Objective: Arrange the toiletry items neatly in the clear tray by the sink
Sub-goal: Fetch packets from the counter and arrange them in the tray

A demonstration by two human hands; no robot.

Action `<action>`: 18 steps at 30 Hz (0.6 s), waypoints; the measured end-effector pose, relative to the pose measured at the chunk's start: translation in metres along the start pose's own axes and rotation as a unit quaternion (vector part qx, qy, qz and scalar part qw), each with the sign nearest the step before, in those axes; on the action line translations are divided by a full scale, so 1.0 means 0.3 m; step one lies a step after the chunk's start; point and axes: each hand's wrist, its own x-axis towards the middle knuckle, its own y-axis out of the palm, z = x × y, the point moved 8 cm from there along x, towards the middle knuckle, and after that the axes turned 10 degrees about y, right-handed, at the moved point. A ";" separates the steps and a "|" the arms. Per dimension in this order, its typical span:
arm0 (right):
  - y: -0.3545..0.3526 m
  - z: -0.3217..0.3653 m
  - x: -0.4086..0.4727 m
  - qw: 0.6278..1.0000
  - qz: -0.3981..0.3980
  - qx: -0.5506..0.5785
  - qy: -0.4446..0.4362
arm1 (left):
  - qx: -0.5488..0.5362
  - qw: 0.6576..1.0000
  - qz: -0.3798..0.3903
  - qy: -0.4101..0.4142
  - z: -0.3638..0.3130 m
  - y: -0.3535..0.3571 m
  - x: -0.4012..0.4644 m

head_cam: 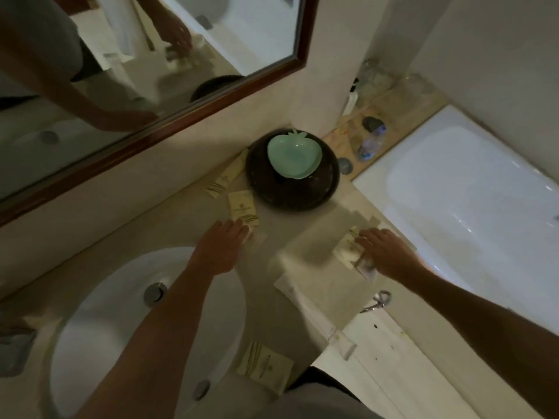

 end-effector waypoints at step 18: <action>-0.103 0.463 0.205 0.982 -0.053 0.163 -0.083 | -0.061 0.996 -0.036 -0.059 0.060 -0.023 -0.054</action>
